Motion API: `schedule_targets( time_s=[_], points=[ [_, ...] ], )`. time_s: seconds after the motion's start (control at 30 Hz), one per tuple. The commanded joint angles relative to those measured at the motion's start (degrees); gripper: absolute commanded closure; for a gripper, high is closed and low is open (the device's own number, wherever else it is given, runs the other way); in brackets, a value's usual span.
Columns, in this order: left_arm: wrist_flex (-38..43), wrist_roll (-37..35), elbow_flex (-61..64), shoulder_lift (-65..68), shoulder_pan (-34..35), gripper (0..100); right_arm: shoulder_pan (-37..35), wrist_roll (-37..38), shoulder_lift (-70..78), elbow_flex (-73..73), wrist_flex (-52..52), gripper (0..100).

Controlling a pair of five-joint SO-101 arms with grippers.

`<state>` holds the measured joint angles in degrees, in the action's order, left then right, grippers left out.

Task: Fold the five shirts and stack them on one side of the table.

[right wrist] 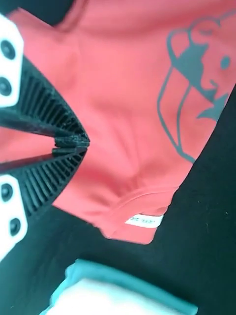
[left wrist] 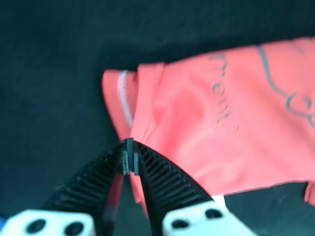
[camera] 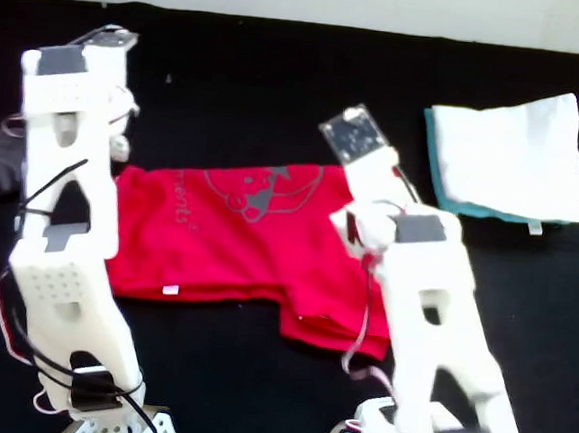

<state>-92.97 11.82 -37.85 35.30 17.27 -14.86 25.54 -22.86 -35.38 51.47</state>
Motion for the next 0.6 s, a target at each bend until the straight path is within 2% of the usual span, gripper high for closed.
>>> schedule_targets(
  time_s=[0.0,0.13,0.33,0.57],
  points=[
    [4.31,-1.23,-0.66,2.68,-2.07,99,0.92,-0.53,10.68,7.08,-5.58,99.3],
    [8.26,-1.23,-1.01,7.43,-0.13,99,1.80,-0.62,21.41,15.96,-6.37,99.3],
    [10.02,-1.14,-4.88,12.26,2.86,99,2.07,-0.62,36.79,27.30,-6.55,99.3],
    [9.58,-0.97,-10.68,18.59,9.45,99,8.31,-0.62,44.70,33.71,-6.29,99.3]
  ],
)
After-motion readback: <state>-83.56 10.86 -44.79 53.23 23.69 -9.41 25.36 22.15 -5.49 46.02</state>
